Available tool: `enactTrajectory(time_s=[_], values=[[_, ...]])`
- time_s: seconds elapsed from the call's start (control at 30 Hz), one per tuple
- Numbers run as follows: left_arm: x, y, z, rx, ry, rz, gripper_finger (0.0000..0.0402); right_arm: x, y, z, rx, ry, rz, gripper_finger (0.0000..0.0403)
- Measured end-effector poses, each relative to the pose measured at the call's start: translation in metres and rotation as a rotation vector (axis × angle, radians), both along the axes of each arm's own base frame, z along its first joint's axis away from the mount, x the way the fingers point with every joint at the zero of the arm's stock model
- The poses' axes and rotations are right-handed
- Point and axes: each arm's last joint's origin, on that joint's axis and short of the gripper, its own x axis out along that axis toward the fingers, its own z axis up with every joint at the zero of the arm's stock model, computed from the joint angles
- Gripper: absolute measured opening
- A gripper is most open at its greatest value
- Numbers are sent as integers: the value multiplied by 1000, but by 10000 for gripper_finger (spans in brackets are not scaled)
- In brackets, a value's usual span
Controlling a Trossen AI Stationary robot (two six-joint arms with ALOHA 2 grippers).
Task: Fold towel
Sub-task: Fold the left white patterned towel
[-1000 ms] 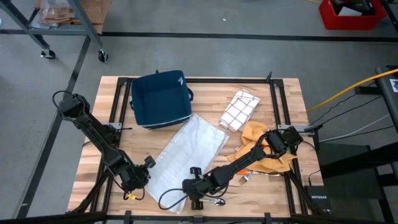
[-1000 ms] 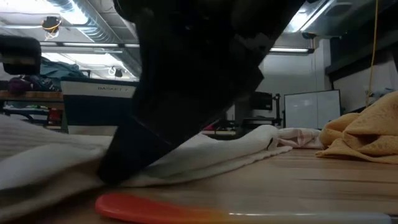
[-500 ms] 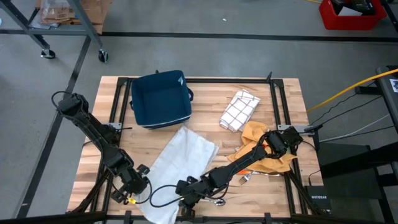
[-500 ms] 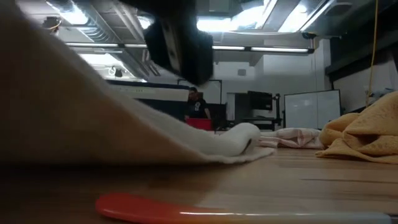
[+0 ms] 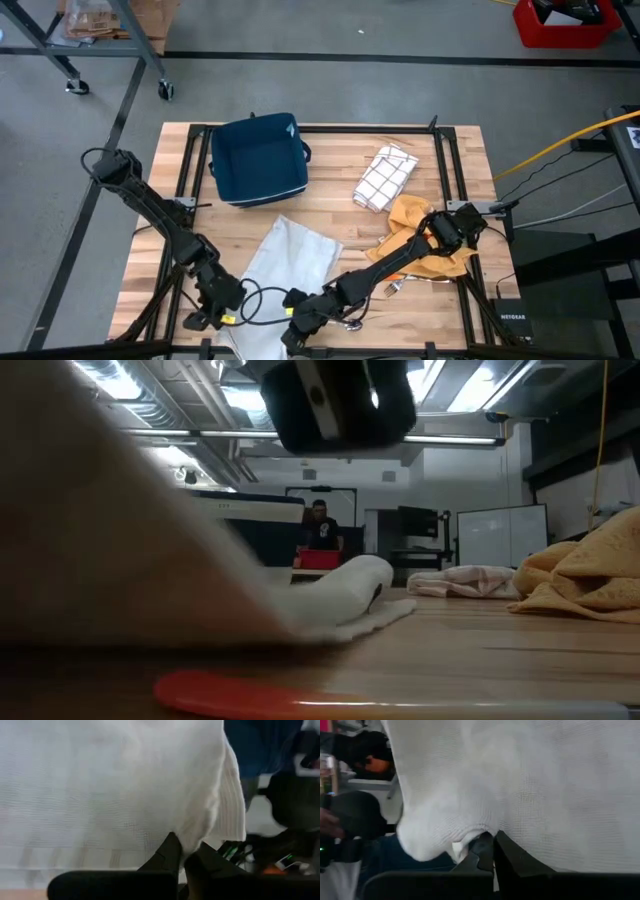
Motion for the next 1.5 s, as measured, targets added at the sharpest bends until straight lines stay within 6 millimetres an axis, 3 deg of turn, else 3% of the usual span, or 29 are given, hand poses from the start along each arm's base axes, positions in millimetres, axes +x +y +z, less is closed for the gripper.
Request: enactTrajectory(time_s=[0.37,0.57,0.83,1.2,1.5], values=[[8,26,23,-104,77,176,2,-12,16,0,196,194,-37,1],[16,33,20,-82,110,317,2,-15,19,-2,216,241,-85,6],[29,49,17,-16,63,516,2,-15,19,-2,216,240,-85,46],[30,78,-15,154,34,735,3,-15,19,-2,216,238,-85,55],[20,93,-41,320,-25,804,26,-15,19,-2,210,231,-89,55]])
